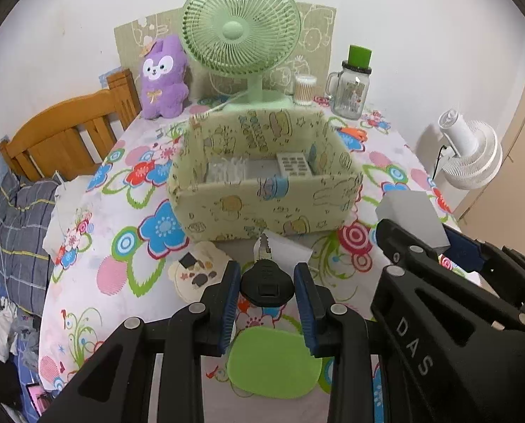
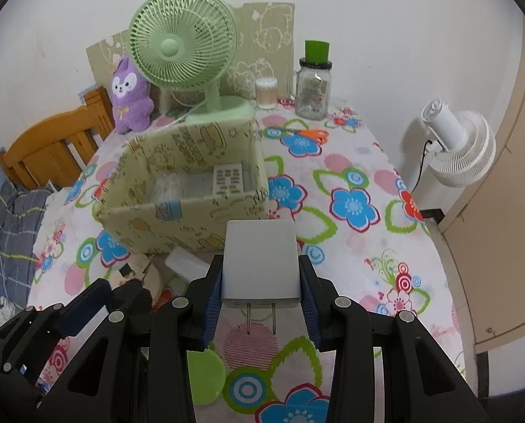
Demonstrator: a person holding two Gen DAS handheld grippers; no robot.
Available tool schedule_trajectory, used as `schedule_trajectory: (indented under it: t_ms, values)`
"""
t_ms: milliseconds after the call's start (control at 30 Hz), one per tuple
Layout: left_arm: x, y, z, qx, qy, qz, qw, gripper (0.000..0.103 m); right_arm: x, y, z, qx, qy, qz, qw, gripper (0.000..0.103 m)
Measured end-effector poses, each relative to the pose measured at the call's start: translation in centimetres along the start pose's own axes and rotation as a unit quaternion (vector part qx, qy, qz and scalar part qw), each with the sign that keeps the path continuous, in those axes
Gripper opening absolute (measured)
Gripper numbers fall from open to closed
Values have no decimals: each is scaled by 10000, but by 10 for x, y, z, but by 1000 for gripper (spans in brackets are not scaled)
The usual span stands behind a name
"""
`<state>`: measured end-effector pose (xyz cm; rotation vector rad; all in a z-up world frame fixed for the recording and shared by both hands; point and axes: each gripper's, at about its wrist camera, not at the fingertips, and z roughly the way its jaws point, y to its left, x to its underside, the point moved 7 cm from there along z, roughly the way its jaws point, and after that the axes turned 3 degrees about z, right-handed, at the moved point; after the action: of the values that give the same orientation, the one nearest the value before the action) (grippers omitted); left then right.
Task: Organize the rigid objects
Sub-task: 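Carry the key fob with left tool while right tool carries the white pad toward the basket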
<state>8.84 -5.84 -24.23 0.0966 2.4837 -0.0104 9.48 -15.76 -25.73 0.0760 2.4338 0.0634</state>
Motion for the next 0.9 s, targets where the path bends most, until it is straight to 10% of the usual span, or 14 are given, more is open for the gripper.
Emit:
schedule_trajectory:
  t_ms: [900]
  values:
    - [-63, 16, -35, -51, -644, 62, 9979, 31, -65, 20, -35, -35, -535, -97, 9985, 44]
